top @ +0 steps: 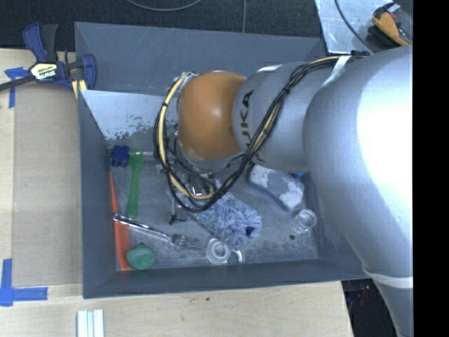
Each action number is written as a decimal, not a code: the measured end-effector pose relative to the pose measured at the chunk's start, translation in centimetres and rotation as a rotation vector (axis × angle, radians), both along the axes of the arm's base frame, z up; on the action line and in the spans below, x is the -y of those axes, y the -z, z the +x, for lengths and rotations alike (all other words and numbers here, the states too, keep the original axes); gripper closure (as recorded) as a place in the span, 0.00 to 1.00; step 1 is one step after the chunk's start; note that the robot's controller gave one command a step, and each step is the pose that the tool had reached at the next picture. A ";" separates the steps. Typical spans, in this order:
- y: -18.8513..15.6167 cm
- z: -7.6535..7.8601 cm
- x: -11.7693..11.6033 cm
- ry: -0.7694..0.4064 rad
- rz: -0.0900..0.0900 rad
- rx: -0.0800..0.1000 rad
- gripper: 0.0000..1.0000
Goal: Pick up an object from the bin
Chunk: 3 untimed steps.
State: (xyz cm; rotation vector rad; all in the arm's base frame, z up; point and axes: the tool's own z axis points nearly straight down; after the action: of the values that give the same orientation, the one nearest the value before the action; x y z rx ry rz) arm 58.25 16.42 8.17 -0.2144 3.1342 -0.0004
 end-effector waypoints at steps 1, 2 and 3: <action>-1.4 -2.2 2.2 -0.016 0.004 0.012 1.00; -1.4 -2.2 2.2 -0.015 0.004 0.012 1.00; -6.8 -2.4 4.2 0.030 0.005 0.020 1.00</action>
Offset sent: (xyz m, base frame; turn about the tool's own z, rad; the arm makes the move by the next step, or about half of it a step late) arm 0.0000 0.0000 0.0000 0.0000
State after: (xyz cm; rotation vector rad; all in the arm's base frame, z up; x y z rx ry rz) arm 55.90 12.20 14.94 -0.1663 3.1170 0.0051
